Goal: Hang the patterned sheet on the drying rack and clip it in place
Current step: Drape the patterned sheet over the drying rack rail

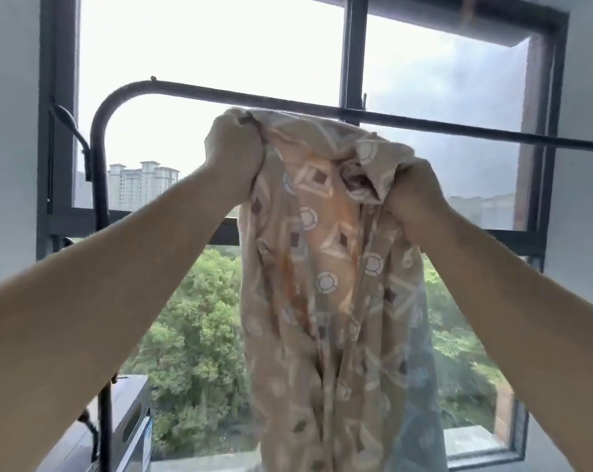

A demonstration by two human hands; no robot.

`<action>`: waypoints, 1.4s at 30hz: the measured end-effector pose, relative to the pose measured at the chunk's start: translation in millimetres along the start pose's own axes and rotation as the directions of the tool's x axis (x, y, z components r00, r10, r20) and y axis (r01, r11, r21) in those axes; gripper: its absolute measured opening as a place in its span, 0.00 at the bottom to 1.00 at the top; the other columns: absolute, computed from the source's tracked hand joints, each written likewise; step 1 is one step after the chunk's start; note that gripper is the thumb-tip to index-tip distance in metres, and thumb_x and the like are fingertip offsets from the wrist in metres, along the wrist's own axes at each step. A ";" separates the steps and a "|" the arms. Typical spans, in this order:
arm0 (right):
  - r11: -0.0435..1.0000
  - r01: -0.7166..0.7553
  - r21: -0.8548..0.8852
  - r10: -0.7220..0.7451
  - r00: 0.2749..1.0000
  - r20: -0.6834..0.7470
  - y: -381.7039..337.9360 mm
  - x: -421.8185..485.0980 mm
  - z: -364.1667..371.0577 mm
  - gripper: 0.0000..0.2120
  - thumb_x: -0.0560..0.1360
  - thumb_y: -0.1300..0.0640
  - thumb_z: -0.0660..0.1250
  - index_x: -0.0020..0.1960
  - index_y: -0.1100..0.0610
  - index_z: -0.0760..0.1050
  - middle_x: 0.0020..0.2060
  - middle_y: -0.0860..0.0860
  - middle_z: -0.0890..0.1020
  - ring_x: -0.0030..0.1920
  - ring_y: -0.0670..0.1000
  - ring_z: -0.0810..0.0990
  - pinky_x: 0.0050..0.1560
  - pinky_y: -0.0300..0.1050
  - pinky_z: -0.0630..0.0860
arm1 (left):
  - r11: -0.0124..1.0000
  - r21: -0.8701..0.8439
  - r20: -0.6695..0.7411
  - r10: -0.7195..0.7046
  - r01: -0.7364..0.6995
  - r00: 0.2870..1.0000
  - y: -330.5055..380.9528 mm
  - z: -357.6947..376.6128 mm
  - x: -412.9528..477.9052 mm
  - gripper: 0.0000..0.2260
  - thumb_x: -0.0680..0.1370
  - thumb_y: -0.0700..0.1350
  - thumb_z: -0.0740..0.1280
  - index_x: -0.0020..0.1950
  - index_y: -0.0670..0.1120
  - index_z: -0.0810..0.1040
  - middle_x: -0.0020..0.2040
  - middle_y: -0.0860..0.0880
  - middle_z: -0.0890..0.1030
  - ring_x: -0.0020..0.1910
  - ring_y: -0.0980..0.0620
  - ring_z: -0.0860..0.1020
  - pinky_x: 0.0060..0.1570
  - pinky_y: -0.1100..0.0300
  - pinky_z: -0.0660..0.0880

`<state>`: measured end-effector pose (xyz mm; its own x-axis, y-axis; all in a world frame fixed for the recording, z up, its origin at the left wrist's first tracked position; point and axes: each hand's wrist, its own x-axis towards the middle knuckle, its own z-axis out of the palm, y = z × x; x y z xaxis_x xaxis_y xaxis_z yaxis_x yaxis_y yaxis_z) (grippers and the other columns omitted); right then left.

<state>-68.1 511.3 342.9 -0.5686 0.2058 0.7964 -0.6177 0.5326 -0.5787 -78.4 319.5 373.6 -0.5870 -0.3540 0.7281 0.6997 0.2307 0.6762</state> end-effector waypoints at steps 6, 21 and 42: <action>0.998 0.045 -0.032 -0.040 0.988 0.149 7.4 4.8 -0.2 0.14 0.75 0.72 0.58 0.37 0.58 0.73 0.29 0.51 0.73 0.30 0.46 0.72 0.25 0.26 0.66 | 0.985 0.129 0.104 -0.127 0.113 0.986 -42.1 0.5 -27.7 0.15 0.80 0.40 0.56 0.37 0.44 0.76 0.26 0.51 0.73 0.25 0.54 0.73 0.19 0.68 0.66; 0.994 0.104 0.012 -0.105 0.991 0.084 -13.5 41.2 3.9 0.13 0.75 0.67 0.61 0.35 0.53 0.73 0.32 0.50 0.77 0.33 0.48 0.75 0.31 0.36 0.69 | 0.998 0.065 -0.042 0.027 -0.025 0.999 -20.4 -23.8 15.1 0.11 0.75 0.43 0.67 0.32 0.48 0.77 0.22 0.53 0.75 0.21 0.54 0.72 0.27 0.63 0.69; 1.000 -0.013 -0.026 0.023 0.888 0.460 -49.2 84.2 -20.2 0.08 0.78 0.62 0.60 0.52 0.64 0.77 0.43 0.60 0.81 0.42 0.55 0.79 0.44 0.47 0.76 | 0.959 -0.215 0.293 -0.117 0.185 0.949 32.2 -6.9 38.2 0.12 0.77 0.34 0.59 0.36 0.42 0.75 0.33 0.43 0.74 0.30 0.48 0.73 0.30 0.61 0.71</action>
<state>-74.6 519.0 442.0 -0.7690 -0.1825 0.6126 -0.5961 0.5508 -0.5842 -75.4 307.1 422.4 -0.7585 -0.0971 0.6444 0.6499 -0.0388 0.7591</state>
